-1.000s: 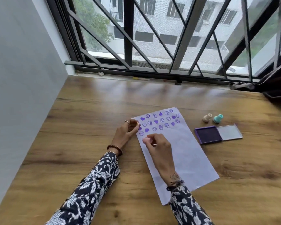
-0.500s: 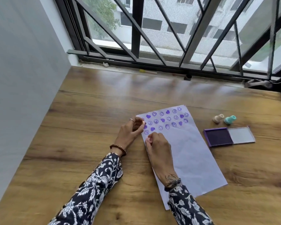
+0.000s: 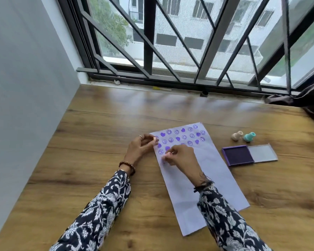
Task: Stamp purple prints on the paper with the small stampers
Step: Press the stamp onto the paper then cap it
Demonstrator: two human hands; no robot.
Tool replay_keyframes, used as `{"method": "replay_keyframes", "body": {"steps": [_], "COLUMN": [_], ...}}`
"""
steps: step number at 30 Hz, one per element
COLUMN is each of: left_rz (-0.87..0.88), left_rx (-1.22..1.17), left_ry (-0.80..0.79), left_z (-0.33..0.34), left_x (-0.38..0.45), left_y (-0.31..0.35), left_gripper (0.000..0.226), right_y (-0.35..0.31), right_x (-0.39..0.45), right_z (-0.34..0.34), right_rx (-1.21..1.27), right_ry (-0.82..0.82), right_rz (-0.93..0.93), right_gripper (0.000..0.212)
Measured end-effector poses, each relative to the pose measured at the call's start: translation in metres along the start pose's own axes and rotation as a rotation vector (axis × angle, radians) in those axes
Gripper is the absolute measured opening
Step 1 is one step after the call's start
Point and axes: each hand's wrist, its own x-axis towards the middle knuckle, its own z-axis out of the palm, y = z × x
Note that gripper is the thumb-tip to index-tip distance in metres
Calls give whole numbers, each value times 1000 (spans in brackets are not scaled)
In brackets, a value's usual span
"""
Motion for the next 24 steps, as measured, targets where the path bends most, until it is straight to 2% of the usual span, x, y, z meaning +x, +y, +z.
{"method": "replay_keyframes", "body": {"steps": [3,6,9,13,17,24], "left_rz": [-20,-75,-132,-165,-179,-181], "left_rx": [-208,-341,-366,-353,-336,-302], "left_ry": [26,8,-36,-95,-150,-241], "left_z": [0,14,30,43,53,67], "left_x": [-7,-19,-27,-29,-30,-29], "left_y": [7,9,10,12,15,21], "left_gripper": [10,12,13,14,16,26], "right_y": [12,19,18,16,17,22], "right_x": [-12,-22,-28,-37,-41,-45], "right_z": [-14,-23,-28,-35,-44,-62], "right_rx": [524,710,738,693,540,467], "right_ry": [91,70,69,139,209,239], "right_rz": [108,108,70,-14,-56,-93], "right_gripper": [7,8,24,21,20,19]}}
